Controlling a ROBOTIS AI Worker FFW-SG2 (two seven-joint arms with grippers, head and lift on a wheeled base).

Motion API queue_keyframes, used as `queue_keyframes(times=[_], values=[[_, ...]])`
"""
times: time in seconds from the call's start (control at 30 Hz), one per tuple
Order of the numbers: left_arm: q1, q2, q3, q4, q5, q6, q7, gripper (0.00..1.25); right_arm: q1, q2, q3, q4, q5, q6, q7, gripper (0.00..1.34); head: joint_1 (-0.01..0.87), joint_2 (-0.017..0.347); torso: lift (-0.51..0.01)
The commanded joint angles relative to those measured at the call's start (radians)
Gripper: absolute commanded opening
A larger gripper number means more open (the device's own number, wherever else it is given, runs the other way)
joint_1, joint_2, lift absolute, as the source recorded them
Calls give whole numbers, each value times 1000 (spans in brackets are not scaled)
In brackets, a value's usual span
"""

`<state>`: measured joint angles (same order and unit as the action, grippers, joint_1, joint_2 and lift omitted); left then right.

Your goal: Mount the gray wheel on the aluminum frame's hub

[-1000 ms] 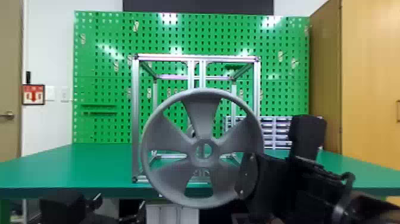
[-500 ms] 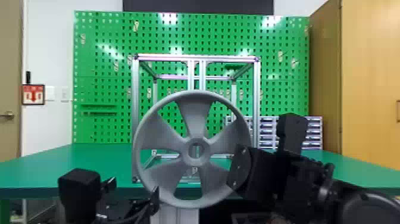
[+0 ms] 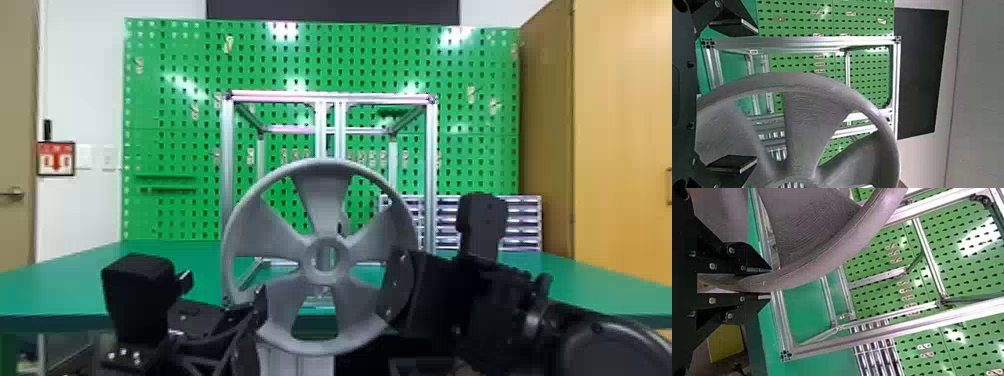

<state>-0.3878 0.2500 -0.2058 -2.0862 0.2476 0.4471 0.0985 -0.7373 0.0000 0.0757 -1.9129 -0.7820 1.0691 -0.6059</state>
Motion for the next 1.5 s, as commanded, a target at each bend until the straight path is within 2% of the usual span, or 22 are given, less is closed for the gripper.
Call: queue_keyframes(times=[0.0, 0.17, 0.33, 0.73, 1.0, 1.1, 1.4, 1.47], values=[[-16, -2, 11, 3, -2, -7, 0, 1071, 7, 1, 2, -5, -13, -1, 0, 216, -5, 6, -499], [-26, -8, 14, 17, 12, -22, 7, 966, 9, 1, 4, -11, -20, -1, 0, 216, -5, 6, -499], [-34, -9, 19, 25, 16, -24, 13, 772, 9, 1, -1, -20, -20, -1, 0, 216, -5, 6, -499], [-31, -25, 54, 54, 59, -24, 18, 739, 19, 1, -4, -57, -39, -1, 0, 218, -5, 6, -499], [-33, -29, 60, 63, 65, -25, 18, 565, 24, 1, -2, -58, -43, -1, 0, 218, -5, 6, -499], [-33, -29, 60, 64, 76, -25, 18, 449, 29, 1, -2, -58, -43, -3, 0, 218, -5, 6, -499], [-37, -34, 60, 68, 104, -25, 18, 446, 35, 1, -1, -58, -42, -12, 0, 218, -5, 6, -499], [-40, -37, 62, 69, 110, -24, 23, 413, 36, 1, 4, -58, -42, -20, 0, 216, -5, 6, -499]])
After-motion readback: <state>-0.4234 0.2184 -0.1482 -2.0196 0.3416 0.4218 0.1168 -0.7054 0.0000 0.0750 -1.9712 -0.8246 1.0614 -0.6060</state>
